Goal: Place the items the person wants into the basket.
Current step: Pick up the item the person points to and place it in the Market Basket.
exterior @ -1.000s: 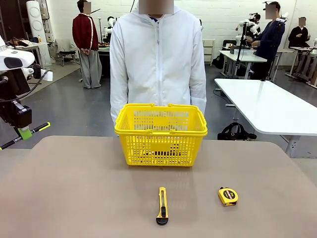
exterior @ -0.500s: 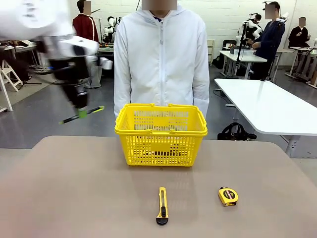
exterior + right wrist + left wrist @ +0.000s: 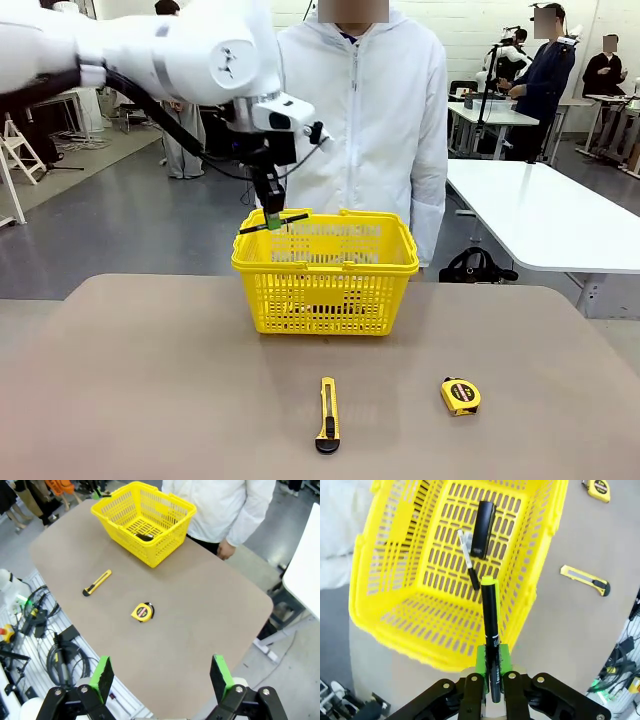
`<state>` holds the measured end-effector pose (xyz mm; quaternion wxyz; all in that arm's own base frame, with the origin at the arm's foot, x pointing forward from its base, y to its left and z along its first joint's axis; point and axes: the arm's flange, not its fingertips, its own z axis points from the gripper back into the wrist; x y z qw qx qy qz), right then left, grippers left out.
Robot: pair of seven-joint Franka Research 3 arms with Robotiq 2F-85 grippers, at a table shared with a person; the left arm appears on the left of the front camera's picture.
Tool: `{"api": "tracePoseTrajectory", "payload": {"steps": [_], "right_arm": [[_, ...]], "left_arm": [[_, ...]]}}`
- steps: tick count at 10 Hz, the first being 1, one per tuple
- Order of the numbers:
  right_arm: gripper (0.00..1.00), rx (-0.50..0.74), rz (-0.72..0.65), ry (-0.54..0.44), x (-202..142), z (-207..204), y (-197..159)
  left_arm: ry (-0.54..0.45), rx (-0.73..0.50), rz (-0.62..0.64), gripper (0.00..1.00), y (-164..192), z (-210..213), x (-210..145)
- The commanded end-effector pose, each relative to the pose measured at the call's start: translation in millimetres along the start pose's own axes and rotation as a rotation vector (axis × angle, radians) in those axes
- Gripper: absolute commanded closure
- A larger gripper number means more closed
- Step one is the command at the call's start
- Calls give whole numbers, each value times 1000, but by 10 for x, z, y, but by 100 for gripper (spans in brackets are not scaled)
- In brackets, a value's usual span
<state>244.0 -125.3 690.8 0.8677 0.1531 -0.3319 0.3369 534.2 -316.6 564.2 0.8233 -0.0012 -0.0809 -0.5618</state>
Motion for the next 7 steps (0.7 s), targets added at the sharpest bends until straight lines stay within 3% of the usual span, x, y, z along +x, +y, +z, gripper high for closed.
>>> {"api": "tracePoseTrajectory", "payload": {"steps": [1,3,7], "right_arm": [[0,23,8,-13,-3,-23,4],[0,23,8,-13,-3,-23,4],[0,23,8,-13,-3,-23,4]], "left_arm": [[-13,33,-74,89,184,-199,116],[-19,14,-104,89,291,-478,209],[73,-16,-75,89,432,-842,292]]}}
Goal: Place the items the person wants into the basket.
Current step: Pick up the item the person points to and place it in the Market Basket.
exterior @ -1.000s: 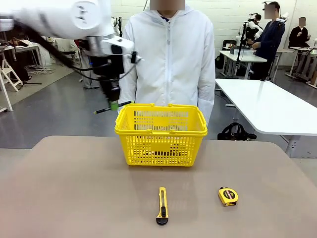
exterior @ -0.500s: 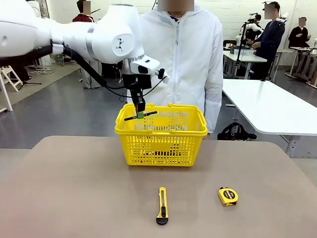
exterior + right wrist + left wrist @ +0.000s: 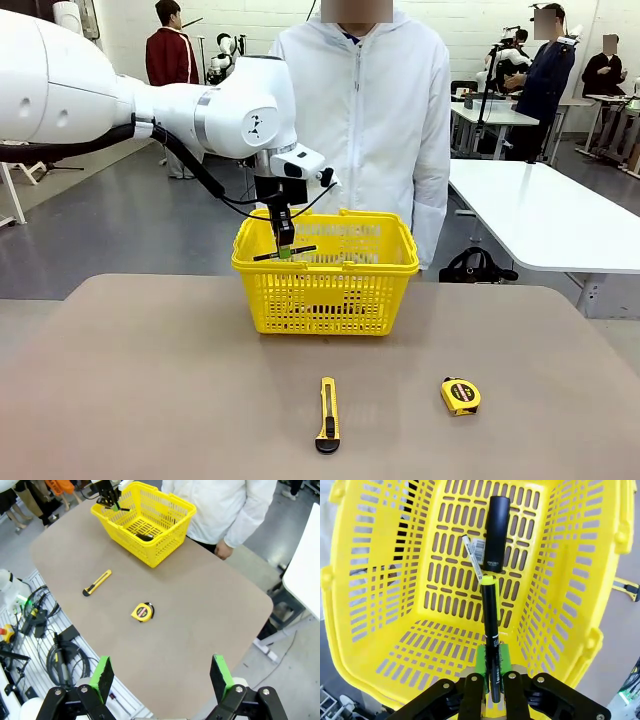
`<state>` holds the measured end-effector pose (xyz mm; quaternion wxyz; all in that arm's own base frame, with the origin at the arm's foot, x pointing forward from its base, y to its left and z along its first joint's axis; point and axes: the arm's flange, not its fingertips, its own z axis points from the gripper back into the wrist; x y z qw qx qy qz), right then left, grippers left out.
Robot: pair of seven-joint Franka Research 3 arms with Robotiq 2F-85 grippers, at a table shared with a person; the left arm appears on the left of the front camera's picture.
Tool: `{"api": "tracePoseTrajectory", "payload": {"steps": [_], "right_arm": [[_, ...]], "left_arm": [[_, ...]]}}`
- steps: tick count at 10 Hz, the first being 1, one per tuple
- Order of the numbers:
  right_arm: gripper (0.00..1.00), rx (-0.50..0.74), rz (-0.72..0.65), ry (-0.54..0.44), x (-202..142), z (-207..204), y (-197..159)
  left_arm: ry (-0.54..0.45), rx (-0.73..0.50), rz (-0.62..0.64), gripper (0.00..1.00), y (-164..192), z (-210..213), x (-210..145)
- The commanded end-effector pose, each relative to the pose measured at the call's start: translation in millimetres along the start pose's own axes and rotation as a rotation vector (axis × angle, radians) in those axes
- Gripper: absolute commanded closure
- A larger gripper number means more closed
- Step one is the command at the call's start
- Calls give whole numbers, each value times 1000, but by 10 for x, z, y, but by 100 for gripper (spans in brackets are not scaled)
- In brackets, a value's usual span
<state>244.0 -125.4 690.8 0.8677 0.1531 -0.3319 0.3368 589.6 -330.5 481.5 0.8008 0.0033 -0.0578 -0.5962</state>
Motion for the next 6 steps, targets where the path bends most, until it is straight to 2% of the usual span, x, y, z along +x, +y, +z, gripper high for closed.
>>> {"api": "tracePoseTrajectory", "payload": {"steps": [1,2,3,4,6], "right_arm": [[0,23,8,-13,-2,-23,4],[0,23,8,-13,-2,-23,4],[0,23,8,-13,-2,-23,4],[0,23,8,-13,-2,-23,4],[0,23,8,-13,-2,-23,4]], "left_arm": [[32,1,4,89,61,52,66],[34,-3,8,53,66,48,63],[41,-1,7,29,62,49,64],[44,-4,4,0,62,52,63],[42,-8,8,0,68,63,64]]}}
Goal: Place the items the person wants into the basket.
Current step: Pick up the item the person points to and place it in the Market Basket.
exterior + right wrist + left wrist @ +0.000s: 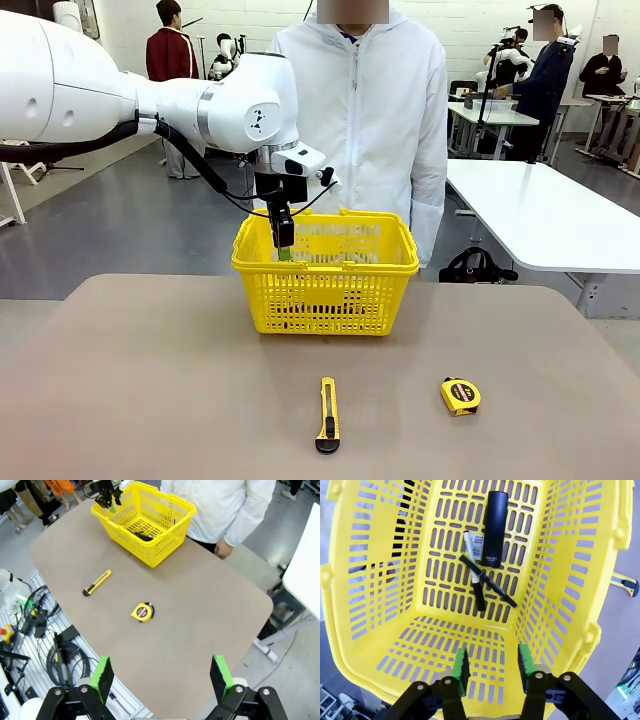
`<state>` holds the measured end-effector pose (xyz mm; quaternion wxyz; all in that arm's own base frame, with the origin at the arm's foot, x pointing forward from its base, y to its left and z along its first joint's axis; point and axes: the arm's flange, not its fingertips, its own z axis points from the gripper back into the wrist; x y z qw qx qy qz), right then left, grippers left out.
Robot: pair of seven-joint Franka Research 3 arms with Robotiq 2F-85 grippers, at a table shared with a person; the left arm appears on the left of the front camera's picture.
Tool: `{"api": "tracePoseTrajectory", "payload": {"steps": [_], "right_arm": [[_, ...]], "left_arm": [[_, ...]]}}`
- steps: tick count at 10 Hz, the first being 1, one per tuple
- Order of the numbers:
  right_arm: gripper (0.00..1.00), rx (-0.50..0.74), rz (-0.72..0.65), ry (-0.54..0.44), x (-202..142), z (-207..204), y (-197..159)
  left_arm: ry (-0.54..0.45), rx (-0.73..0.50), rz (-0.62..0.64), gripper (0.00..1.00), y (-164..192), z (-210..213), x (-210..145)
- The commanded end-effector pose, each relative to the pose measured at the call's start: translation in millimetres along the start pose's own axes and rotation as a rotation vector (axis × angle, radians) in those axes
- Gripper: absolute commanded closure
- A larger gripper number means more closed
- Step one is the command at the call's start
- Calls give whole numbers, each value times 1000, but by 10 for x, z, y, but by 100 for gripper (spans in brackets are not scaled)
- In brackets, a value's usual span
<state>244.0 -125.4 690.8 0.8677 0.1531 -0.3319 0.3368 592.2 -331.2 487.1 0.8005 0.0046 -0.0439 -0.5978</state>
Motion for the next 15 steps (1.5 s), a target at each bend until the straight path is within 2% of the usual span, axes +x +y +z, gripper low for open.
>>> {"api": "tracePoseTrajectory", "payload": {"steps": [1,2,6,8,9,10,11,12,13,15], "right_arm": [[0,23,8,-13,-2,-23,4],[0,23,8,-13,-2,-23,4],[0,23,8,-13,-2,-23,4],[0,23,8,-13,-2,-23,4],[0,23,8,-13,-2,-23,4],[0,23,8,-13,-2,-23,4],[0,23,8,-13,-2,-23,4],[0,23,8,-13,-2,-23,4],[0,23,8,-13,-2,-23,4],[0,23,8,-13,-2,-23,4]], "left_arm": [[20,7,13,6,41,11,40],[25,10,15,0,43,7,43],[40,9,23,0,42,5,32],[41,5,87,0,-11,153,-64],[34,24,114,0,-176,408,-251],[-30,8,131,0,-396,772,-566],[-89,4,154,0,-737,1147,-1037],[-111,15,161,0,-911,1308,-1329],[-130,24,196,0,-1159,1446,-1793],[-218,15,193,0,-1426,1443,-2463]]}}
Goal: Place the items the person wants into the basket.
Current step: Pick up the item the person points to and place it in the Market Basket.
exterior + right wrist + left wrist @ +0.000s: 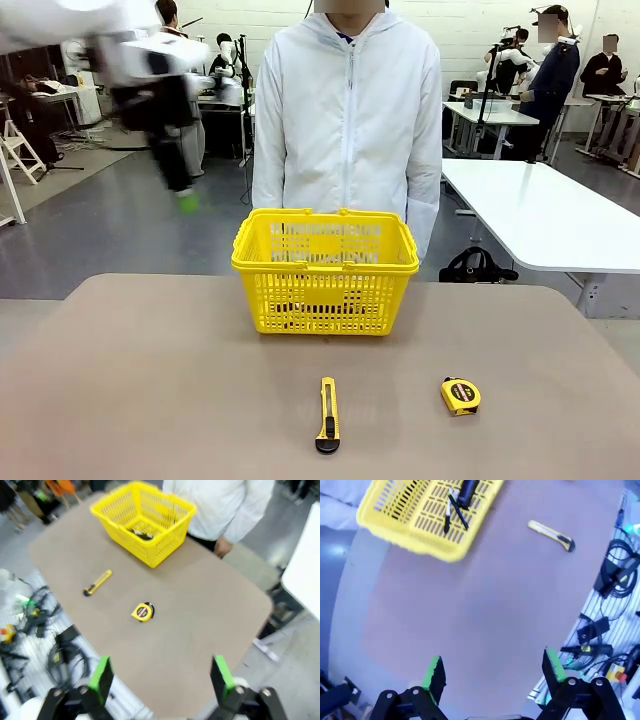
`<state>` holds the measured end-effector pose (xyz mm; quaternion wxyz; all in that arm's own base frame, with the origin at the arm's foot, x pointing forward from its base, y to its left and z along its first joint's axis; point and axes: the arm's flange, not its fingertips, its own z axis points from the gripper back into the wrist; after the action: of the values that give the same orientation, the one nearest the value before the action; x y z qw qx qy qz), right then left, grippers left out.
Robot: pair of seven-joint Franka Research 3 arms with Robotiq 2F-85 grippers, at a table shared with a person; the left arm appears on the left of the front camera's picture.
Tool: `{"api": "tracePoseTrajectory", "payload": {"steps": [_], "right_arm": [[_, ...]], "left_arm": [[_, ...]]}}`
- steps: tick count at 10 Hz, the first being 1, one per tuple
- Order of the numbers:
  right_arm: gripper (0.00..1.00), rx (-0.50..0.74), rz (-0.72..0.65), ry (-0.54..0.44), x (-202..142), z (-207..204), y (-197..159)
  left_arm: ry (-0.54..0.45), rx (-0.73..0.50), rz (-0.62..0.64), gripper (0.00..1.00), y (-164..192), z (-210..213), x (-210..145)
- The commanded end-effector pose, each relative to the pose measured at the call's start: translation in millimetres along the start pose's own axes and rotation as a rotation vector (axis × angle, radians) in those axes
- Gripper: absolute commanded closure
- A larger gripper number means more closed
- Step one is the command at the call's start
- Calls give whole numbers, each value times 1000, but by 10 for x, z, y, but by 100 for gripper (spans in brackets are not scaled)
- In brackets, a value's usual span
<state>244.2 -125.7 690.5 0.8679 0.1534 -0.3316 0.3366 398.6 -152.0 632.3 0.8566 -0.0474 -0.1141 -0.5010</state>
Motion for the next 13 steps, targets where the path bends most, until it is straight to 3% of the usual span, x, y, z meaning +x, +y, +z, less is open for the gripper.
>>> {"api": "tracePoseTrajectory", "payload": {"steps": [1,3,5,11,13], "right_arm": [[0,23,9,-13,0,-21,8],[0,23,9,-13,0,-21,8],[0,23,9,-13,0,-21,8],[0,23,9,-13,0,-21,8],[0,23,9,-13,0,-21,8]], "left_arm": [[-90,-15,-48,0,-125,-197,-611],[-147,-25,-63,0,-126,-283,-986],[-128,-28,-18,0,-113,-361,-1030],[-108,-18,-39,0,-108,-288,-1091],[-259,21,-35,0,-113,-40,-1577]]}}
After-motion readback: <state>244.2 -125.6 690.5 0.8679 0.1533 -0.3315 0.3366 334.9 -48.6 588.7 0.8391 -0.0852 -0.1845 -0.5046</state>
